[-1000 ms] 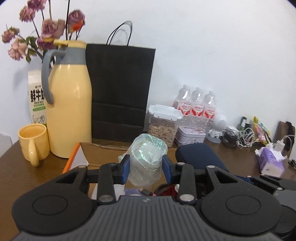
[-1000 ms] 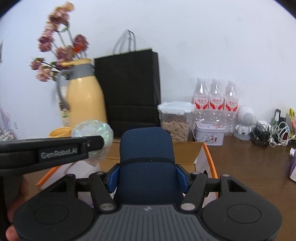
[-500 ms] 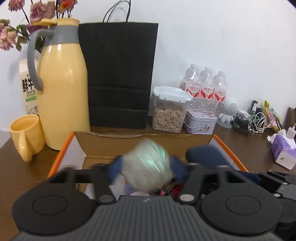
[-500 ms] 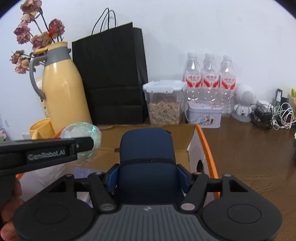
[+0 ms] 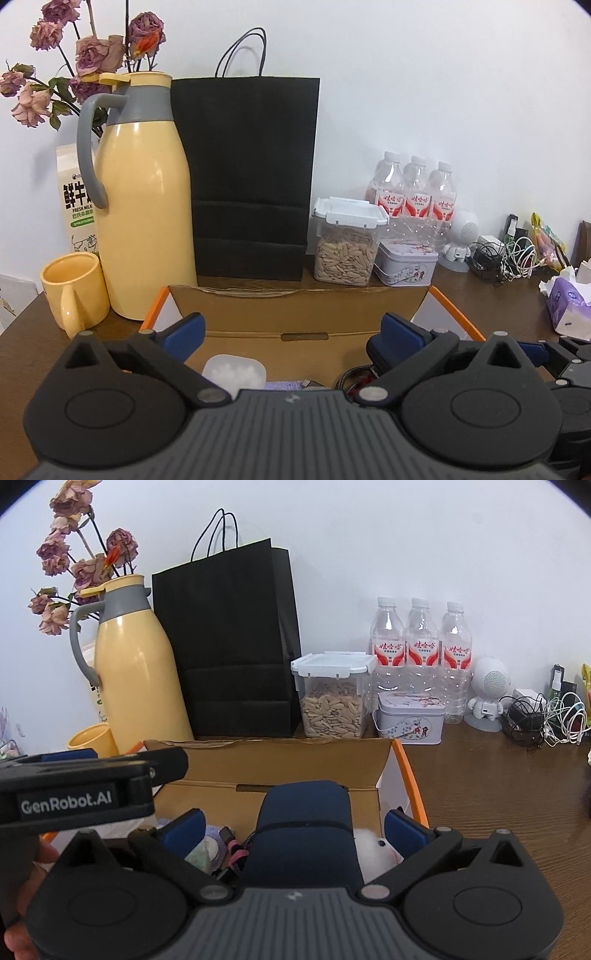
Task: Organize objects
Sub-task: 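Open both tools to drop the pouch and bag into the box, then withdraw both open tools from the box back over the table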
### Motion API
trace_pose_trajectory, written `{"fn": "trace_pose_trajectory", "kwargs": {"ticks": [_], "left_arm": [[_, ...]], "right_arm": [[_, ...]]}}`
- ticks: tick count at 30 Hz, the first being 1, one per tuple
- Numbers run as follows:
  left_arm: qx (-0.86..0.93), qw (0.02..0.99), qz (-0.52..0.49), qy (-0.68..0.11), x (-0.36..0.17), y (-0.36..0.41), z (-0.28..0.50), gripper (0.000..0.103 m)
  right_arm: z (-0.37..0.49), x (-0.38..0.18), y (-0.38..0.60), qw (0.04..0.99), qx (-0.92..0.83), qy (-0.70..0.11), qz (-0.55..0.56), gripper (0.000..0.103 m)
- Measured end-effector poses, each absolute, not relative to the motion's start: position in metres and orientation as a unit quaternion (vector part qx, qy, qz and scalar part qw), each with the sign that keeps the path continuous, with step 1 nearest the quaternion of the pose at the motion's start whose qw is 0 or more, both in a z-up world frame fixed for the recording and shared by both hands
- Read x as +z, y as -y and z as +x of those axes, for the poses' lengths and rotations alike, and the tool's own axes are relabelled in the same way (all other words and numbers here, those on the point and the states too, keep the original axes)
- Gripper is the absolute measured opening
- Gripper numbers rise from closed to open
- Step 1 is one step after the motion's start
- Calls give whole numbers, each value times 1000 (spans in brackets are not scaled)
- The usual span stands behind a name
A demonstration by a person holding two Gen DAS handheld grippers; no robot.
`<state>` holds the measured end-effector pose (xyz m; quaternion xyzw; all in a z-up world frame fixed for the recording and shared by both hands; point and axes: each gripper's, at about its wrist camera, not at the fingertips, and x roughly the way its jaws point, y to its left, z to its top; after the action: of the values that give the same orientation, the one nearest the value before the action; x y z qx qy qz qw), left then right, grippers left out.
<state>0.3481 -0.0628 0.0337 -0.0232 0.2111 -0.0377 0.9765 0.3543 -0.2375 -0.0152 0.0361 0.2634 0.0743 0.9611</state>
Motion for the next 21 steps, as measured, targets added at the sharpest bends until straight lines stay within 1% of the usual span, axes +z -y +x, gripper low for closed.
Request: {"fn": "trace_pose_trajectory", "kwargs": {"ticks": [6, 14, 21], "left_arm": [[-44, 981, -24, -187, 44, 59, 333, 103], [-48, 988, -30, -146, 61, 39, 292, 103], [-46, 988, -19, -148, 61, 25, 248, 103]], "right_arm": [[344, -6, 234, 965, 81, -249, 31, 103], [313, 13, 223, 972, 98, -214, 7, 103], [274, 15, 214, 971, 121, -205, -17, 103]]}}
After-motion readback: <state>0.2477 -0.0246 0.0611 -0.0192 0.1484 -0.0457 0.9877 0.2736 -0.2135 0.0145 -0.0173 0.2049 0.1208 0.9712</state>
